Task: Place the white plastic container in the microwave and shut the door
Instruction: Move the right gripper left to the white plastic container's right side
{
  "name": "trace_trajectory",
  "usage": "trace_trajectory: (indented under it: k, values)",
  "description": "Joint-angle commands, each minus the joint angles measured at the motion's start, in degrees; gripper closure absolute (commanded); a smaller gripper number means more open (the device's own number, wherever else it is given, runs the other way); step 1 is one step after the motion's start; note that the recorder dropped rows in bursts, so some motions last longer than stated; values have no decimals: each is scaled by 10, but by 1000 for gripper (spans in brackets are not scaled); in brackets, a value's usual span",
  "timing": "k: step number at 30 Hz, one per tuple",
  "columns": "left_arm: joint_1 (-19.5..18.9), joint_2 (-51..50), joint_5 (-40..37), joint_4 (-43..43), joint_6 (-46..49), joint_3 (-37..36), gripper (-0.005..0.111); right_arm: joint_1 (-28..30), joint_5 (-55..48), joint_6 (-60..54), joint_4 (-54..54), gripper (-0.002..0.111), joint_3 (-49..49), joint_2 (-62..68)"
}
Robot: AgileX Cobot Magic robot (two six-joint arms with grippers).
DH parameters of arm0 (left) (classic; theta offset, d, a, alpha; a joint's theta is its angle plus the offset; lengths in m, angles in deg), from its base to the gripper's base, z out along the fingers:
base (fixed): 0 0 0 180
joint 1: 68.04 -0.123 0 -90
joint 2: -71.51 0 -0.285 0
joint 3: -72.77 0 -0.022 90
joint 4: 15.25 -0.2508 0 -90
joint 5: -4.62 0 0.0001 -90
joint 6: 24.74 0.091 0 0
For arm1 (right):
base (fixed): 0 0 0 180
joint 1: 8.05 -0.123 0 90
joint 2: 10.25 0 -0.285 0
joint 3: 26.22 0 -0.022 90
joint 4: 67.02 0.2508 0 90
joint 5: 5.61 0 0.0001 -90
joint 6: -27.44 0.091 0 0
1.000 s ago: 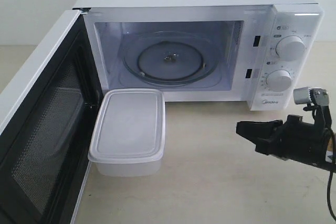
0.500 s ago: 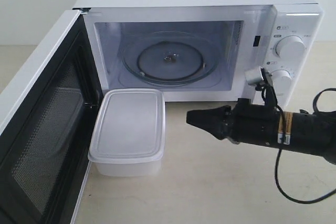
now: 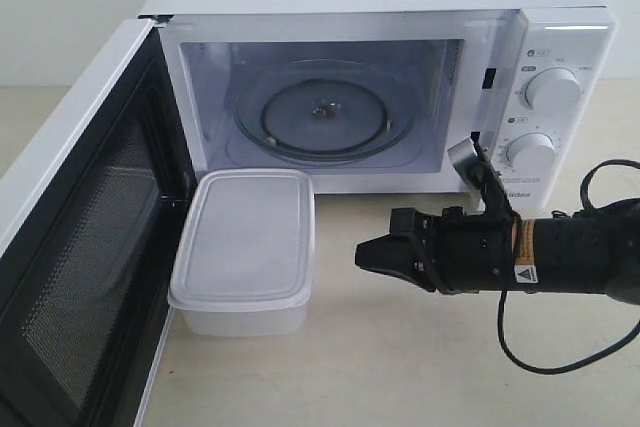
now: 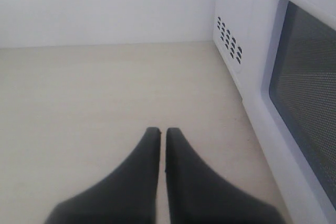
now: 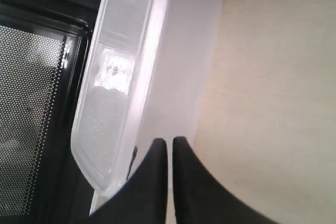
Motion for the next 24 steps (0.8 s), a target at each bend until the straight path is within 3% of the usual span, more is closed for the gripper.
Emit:
trace_trajectory:
  k: [1,6,13,20,24]
  values:
    - [-2,2,1,2,1,-2,102,-1,-1,48,-26,108,-9,1]
    - [-2,2,1,2,1,-2,102,-1,-3,129,-106,101,-58,1]
    - [-2,2,1,2,1,-2,102,-20,-49,266,-189,61,-114,1]
    - [-2,2,1,2,1,-2,102,-86,-120,275,-185,60,-126,1]
    - [-2,2,1,2,1,-2,102,-90,-133,286,-184,60,-126,1]
